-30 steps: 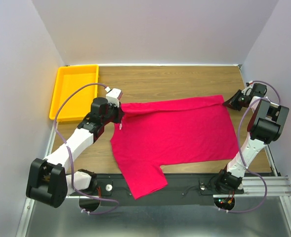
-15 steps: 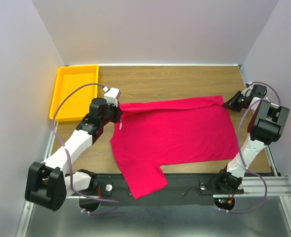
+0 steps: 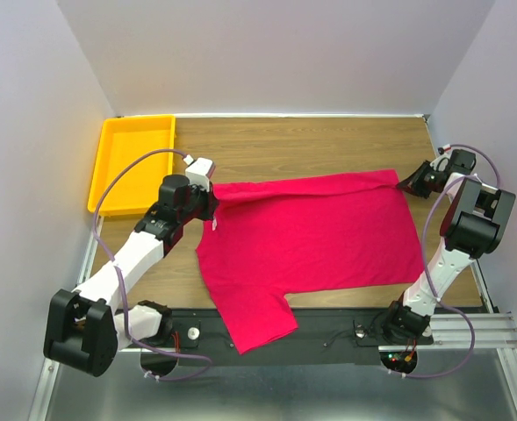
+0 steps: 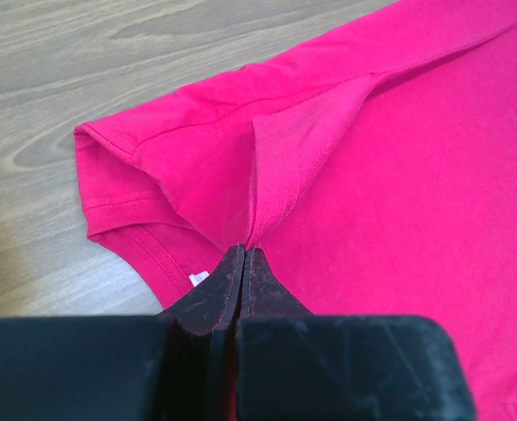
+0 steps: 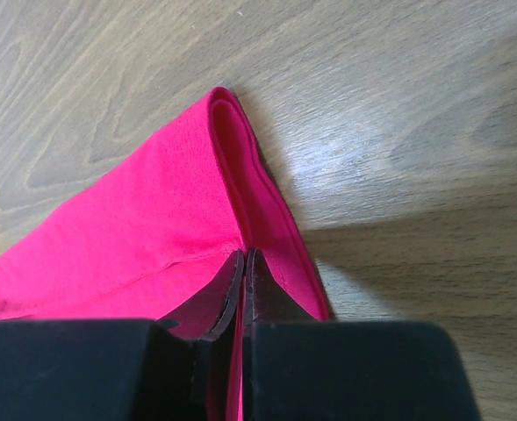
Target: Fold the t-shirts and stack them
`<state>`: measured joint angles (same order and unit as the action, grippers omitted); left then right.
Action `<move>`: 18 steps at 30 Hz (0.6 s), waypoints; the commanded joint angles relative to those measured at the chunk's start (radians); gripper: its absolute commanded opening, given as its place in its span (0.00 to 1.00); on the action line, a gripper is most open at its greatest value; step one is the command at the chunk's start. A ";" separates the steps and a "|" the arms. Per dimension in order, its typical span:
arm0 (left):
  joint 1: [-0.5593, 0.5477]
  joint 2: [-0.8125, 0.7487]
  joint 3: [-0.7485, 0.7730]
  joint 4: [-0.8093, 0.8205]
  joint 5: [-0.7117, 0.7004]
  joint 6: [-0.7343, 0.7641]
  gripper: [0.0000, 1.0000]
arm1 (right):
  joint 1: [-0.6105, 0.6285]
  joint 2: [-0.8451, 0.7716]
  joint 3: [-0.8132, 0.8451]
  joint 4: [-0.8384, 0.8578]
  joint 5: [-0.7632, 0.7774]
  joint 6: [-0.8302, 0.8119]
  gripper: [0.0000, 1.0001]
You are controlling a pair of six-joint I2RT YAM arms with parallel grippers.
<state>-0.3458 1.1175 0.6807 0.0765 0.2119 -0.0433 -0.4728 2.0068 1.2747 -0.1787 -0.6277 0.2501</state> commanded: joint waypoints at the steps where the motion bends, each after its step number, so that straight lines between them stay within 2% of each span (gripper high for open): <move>1: -0.005 -0.039 -0.004 0.006 0.024 -0.006 0.00 | -0.013 -0.037 -0.003 0.018 -0.010 -0.015 0.04; 18: -0.010 -0.024 -0.007 -0.023 0.052 -0.010 0.00 | -0.015 -0.034 0.000 0.018 -0.006 -0.018 0.05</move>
<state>-0.3477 1.1122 0.6804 0.0402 0.2447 -0.0471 -0.4767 2.0068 1.2747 -0.1787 -0.6277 0.2497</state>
